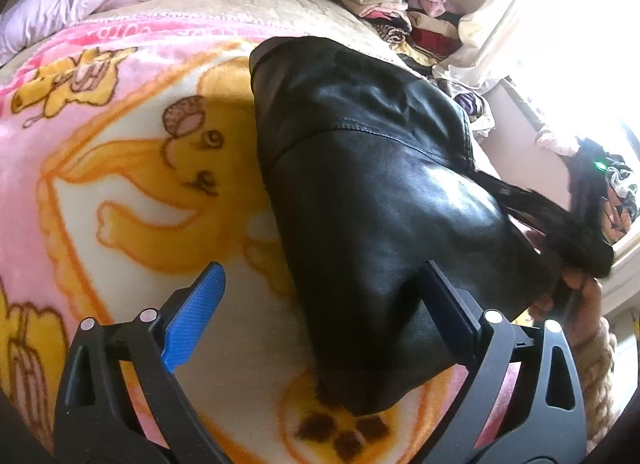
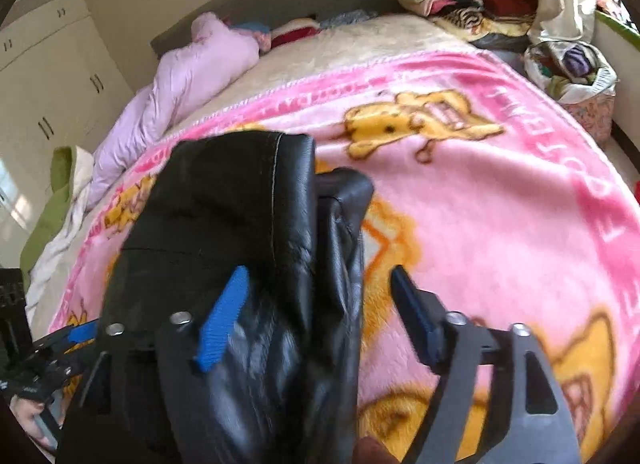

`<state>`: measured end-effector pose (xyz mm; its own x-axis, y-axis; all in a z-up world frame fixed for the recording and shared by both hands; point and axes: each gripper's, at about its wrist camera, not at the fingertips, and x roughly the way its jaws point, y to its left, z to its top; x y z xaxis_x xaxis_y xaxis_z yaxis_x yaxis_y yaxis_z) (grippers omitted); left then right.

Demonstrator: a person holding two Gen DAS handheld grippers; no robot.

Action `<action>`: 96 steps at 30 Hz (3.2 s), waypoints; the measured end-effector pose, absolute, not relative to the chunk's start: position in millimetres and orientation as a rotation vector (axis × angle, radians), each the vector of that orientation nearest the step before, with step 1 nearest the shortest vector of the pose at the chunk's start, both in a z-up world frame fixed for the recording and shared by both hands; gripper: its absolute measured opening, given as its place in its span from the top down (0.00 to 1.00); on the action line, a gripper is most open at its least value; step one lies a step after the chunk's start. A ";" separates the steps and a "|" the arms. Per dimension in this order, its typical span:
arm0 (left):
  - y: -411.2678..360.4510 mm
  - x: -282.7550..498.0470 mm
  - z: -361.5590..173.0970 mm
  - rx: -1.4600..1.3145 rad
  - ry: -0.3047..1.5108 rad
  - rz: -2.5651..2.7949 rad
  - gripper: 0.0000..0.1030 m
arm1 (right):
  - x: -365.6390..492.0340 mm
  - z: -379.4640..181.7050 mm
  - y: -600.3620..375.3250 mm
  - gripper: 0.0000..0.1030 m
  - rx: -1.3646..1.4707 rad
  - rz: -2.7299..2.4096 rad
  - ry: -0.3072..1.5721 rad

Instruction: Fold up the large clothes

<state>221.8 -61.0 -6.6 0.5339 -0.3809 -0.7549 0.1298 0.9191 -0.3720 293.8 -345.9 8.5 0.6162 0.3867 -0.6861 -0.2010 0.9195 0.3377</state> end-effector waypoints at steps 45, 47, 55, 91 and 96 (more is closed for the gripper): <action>-77.8 227.5 -36.0 -0.438 1.075 -0.383 0.08 | 237.0 -44.6 -355.4 0.34 0.474 0.538 1.032; -78.2 228.1 -36.8 -0.438 1.077 -0.381 0.08 | 241.0 -46.4 -354.2 0.36 0.475 0.561 1.044; -85.0 226.3 -30.0 -0.412 1.079 -0.416 0.28 | 240.4 -43.7 -344.6 0.42 0.489 0.592 1.057; -53.6 215.5 -1.5 -0.262 1.018 -0.281 0.15 | 191.2 -4.1 -288.0 0.08 0.162 0.357 0.915; -51.9 209.1 7.8 -0.237 0.998 -0.268 0.09 | 187.8 5.2 -291.2 0.07 0.156 0.335 0.895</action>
